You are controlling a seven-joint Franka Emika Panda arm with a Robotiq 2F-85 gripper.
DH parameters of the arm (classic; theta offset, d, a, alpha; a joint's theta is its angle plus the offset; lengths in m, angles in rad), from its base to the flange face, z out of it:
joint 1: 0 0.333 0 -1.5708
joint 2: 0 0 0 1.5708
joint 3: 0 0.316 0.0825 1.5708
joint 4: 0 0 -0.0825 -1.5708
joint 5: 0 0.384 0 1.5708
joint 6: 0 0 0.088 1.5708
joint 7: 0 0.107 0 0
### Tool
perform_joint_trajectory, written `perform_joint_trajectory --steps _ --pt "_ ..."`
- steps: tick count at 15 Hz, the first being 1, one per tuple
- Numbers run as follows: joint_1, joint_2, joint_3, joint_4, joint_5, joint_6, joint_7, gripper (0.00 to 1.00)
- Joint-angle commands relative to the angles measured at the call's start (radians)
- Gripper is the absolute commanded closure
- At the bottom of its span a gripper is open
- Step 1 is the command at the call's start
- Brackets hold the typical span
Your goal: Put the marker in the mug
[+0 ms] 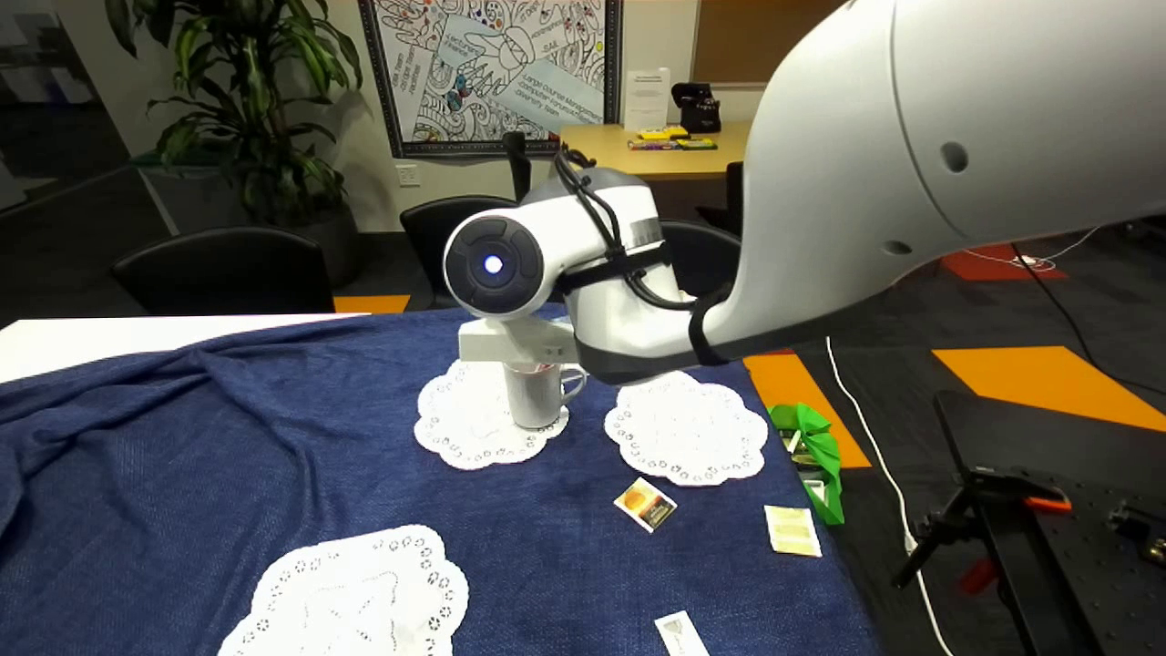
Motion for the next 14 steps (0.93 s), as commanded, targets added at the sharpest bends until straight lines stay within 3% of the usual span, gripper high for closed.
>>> perform_joint_trajectory --steps 1,9,14 --pt "0.108 -0.070 -0.101 -0.128 -0.013 0.017 0.061 0.00" --pt "0.198 -0.138 -0.180 -0.230 0.013 0.037 0.034 0.00" --pt "0.207 -0.249 -0.156 -0.335 0.024 0.237 -0.081 0.00"
